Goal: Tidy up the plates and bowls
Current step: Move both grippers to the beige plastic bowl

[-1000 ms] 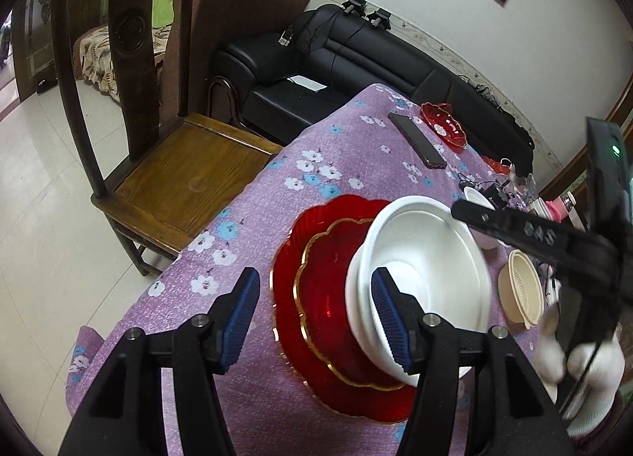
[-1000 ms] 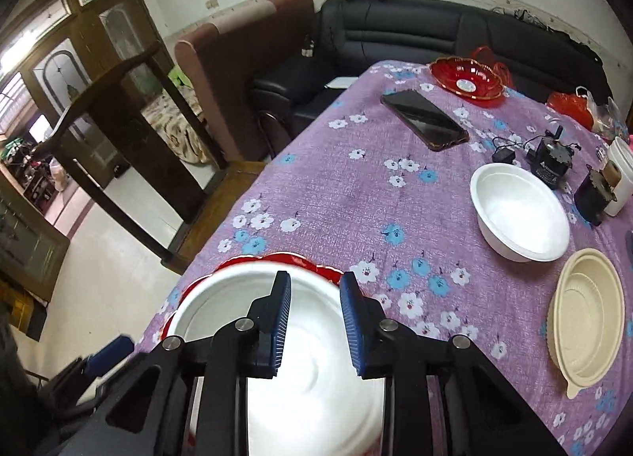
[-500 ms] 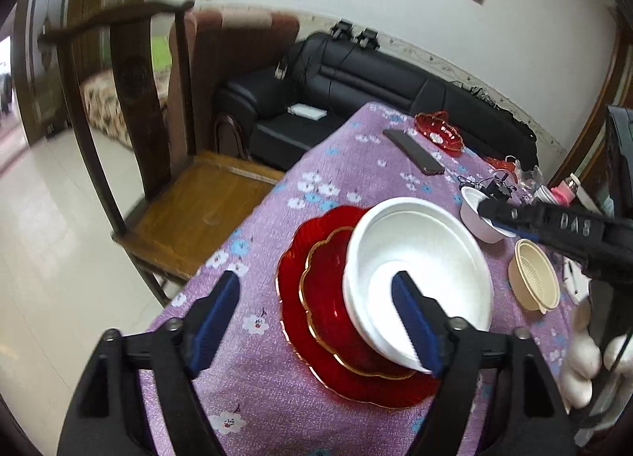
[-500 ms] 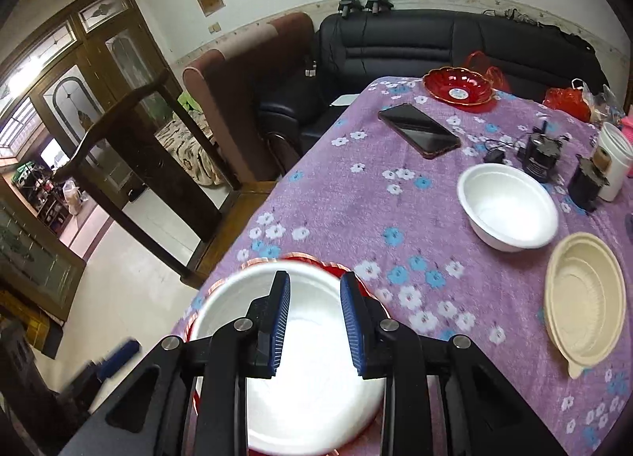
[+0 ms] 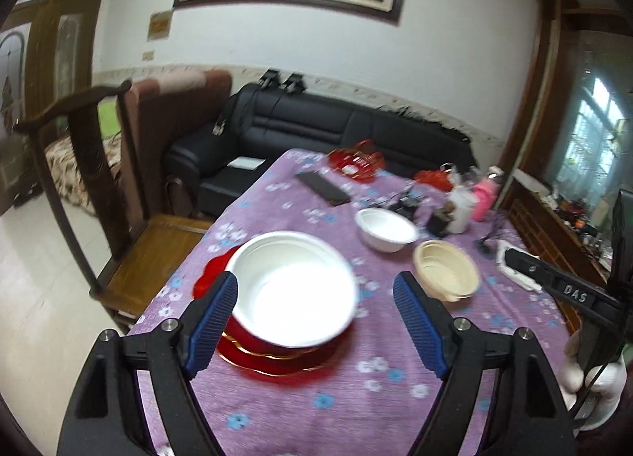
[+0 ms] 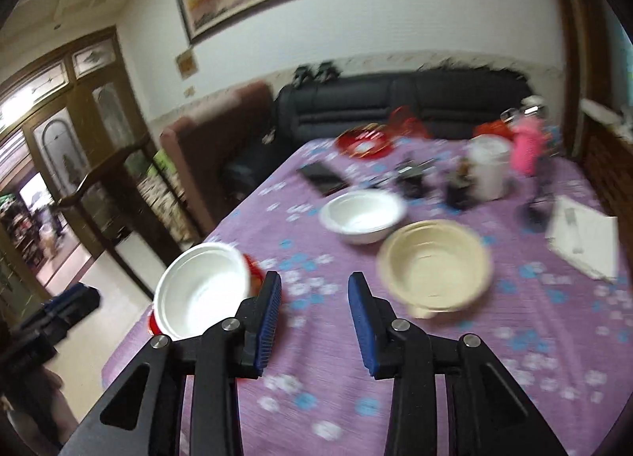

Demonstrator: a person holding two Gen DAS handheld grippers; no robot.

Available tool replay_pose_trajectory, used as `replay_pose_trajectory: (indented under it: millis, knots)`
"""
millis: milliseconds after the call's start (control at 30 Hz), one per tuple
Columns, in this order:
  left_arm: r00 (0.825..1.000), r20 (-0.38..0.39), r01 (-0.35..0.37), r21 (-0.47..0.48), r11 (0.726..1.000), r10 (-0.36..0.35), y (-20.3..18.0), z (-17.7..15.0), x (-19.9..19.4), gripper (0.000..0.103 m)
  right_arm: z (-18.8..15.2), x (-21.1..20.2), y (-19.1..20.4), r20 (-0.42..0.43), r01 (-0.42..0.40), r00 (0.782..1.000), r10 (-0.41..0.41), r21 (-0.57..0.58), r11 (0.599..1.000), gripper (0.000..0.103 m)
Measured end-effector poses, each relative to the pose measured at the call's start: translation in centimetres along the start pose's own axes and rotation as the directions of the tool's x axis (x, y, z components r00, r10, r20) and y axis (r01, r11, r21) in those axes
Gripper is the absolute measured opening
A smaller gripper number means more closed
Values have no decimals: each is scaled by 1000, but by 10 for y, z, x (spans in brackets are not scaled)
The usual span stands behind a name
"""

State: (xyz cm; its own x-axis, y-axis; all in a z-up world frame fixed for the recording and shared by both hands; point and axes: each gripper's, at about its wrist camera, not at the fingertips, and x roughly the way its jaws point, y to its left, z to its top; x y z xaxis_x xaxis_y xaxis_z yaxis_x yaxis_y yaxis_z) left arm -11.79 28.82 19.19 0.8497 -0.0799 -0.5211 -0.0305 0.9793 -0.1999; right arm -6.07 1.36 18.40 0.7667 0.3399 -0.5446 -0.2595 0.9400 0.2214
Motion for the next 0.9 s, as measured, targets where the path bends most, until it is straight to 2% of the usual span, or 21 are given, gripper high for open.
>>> replay_pose_trajectory:
  millis: [133,233,300,433,567,667,767,800,833,900]
  knots:
    - [997,39,65,43,997,-67,-29,15,-44,81,18,-80,-26,110,82,990,-84,21,996,38]
    - [992,62,107,83,991,-112,-47,40,-78,81,49,-145,-33,204,161,966,-162,21,987,38]
    - [988,88,120,104,987,-129,-56,64,-102,81,75,-189,-34,271,197,942,-198,32,980,39]
    - [982,163,72,130,989,-93,-69,129,-150,81,136,-268,-26,364,283,889,-279,43,958,40]
    - [972,232,-5,89,996,-16,-65,193,-180,86,203,-337,-13,444,382,815,-373,74,921,46]
    - [956,283,-100,86,991,72,-66,232,-195,91,244,-371,-8,480,412,771,-418,124,903,51]
    - [942,306,-178,98,979,141,-71,254,-187,96,272,-377,-3,486,451,743,-459,143,881,72]
    - [944,299,-180,102,978,142,-72,256,-181,96,275,-372,-2,483,464,739,-470,141,875,74]
    - [954,273,-156,112,981,121,-73,254,-168,96,278,-361,-2,479,472,739,-474,134,871,74]
    - [970,234,-104,122,987,74,-74,245,-146,96,272,-334,-6,467,465,758,-454,100,879,77]
